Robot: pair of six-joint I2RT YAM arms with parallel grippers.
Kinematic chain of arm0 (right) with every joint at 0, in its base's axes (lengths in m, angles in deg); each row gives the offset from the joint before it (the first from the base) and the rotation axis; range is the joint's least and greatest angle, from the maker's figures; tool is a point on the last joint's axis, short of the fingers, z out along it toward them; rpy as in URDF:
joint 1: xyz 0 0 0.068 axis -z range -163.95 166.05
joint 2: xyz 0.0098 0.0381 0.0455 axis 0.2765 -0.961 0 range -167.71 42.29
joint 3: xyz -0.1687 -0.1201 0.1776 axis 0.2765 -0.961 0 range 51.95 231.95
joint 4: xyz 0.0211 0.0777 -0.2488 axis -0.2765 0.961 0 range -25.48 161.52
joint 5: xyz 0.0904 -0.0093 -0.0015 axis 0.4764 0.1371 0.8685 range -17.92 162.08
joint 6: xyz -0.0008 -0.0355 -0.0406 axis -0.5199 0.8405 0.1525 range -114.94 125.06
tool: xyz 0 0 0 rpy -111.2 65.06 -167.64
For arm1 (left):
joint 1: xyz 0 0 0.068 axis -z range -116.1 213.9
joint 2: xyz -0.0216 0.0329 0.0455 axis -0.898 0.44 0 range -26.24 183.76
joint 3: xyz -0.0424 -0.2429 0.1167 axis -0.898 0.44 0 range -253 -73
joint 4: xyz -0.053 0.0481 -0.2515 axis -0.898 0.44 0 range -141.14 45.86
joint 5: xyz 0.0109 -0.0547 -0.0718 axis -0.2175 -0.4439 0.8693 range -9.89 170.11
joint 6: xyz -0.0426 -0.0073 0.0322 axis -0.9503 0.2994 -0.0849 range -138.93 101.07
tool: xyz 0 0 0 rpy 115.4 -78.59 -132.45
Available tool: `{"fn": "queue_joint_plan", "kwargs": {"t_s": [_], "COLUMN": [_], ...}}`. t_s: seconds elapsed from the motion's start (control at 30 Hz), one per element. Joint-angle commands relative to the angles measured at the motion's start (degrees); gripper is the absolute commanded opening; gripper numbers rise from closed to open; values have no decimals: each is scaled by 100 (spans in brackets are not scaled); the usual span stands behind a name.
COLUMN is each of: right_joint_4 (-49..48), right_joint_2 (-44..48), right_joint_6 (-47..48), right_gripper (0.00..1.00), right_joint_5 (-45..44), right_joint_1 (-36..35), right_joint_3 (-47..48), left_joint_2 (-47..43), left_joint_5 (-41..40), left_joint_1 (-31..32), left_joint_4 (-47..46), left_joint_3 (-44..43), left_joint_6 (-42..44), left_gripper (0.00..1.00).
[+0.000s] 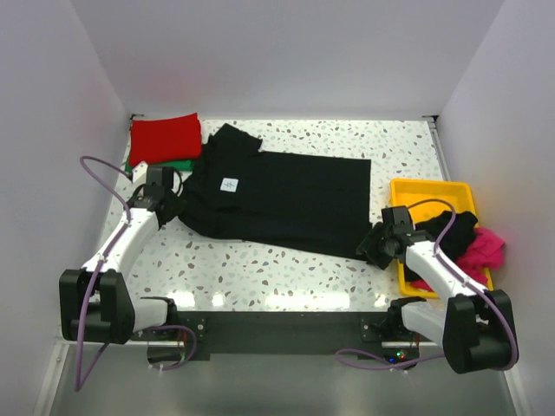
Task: Fold and stack the t-shirts
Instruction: Fold the tshirt
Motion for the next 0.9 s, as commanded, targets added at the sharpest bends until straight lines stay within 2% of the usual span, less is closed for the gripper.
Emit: {"fn": "queue_joint_plan", "kwargs": {"t_s": [0.0, 0.03, 0.1, 0.2, 0.43, 0.67, 0.77, 0.8, 0.87], "right_joint_4": [-365, -357, -191, 230, 1005, 1348, 1445, 1471, 1506], "right_joint_2": [-464, -509, -536, -291, 465, 686, 782, 800, 853], "right_joint_6": [-27, -10, 113, 342, 755, 861, 878, 887, 896], "right_gripper": [31, 18, 5, 0, 0, 0, 2, 9, 21], "right_joint_5": [-160, -178, -213, -503, -345, -20, 156, 217, 375], "right_joint_1": [-21, -21, -12, 84, 454, 471, 471, 471, 471], "right_joint_3": [-145, -75, 48, 277, 462, 444, 365, 339, 286], "left_joint_2": [6, 6, -11, -64, -204, -538, -775, -828, -986], "left_joint_5": [-92, -92, -109, -241, -540, -856, -909, -901, -830], "left_joint_1": [-90, -107, -133, -212, -292, -344, -432, -432, -485], "left_joint_4": [-72, -72, -11, 103, 543, 1017, 1140, 1193, 1228], "left_joint_3": [-202, -193, -193, -184, -202, -71, 236, 342, 579], "left_joint_6": [165, 183, 262, 349, 473, 412, 219, 148, -27], "left_gripper": [0, 0, 0, 0, 0, 0, 13, 24, 37]}}
